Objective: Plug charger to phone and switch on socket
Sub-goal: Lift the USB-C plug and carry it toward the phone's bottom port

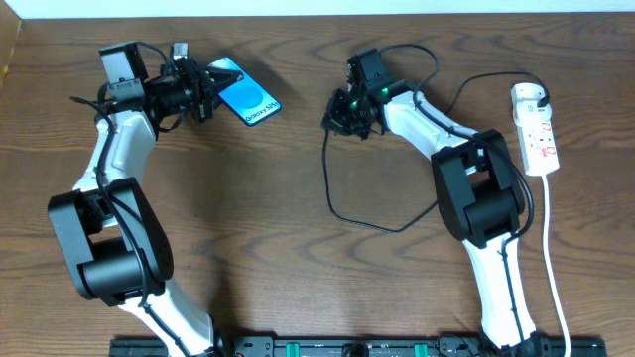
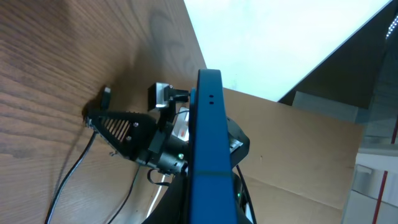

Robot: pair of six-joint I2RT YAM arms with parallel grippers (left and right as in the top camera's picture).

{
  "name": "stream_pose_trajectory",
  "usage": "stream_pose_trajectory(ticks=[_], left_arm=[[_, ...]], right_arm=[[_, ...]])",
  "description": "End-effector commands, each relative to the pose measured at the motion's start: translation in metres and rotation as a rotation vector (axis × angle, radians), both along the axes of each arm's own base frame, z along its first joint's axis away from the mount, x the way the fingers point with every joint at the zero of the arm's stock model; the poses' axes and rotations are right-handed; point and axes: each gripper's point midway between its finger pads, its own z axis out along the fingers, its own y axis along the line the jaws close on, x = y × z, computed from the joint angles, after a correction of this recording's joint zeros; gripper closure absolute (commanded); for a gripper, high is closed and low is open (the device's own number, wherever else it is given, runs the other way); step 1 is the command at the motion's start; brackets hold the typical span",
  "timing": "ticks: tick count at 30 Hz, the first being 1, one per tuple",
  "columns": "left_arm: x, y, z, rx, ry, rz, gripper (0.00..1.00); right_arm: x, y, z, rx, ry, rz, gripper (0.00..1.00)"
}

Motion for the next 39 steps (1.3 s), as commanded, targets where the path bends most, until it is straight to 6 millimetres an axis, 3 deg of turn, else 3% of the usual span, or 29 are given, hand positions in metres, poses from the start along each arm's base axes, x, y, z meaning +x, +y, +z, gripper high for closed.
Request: stream_pose_trajectory(ticks=[1,6,10,13,17,20,24,26,31,39], left_arm=[[0.0,0.0,0.013,0.003,-0.048,-0.015,0.92],[-0.004,-0.003,0.016,-0.008,-0.071,-0.042,0.93],[-0.01,-0.007,0.023,-0.03,-0.116,-0.094,0.93],[-0.015,-0.011,0.03,-0.06,-0.147,-0.135,0.92],[-0.022,-0.015,0.047,-0.1,-0.241,-0.211,0.93],[-0.027,-0.019,0.055,-0.124,-0.274,-0.254,0.92],[-0.027,-0.027,0.055,-0.126,-0.272,-0.268,0.93],[-0.027,-0.03,0.057,-0.125,-0.277,-0.277,0.93],[-0.02,-0.03,0.071,-0.135,-0.282,-0.273,0.92],[-0.007,-0.027,0.113,-0.139,-0.349,-0.228,0.93]], right_arm=[[-0.002,-0.001,-0.006,0.073,-0.127,0.241,0.99],[-0.011,-0.002,0.05,0.357,-0.272,0.467,0.99],[-0.023,-0.013,0.083,0.371,-0.325,0.536,0.99],[-0.043,-0.018,0.12,0.351,-0.395,0.621,0.99],[-0.07,-0.025,0.155,0.336,-0.439,0.699,0.99],[-0.101,-0.033,0.187,0.349,-0.444,0.757,0.99],[-0.126,-0.032,0.201,0.399,-0.395,0.787,0.99],[-0.143,-0.021,0.211,0.485,-0.376,0.816,0.99],[-0.165,0.004,0.212,0.512,-0.353,0.883,0.99],[-0.16,0.038,0.225,0.557,-0.339,0.842,0.99]])
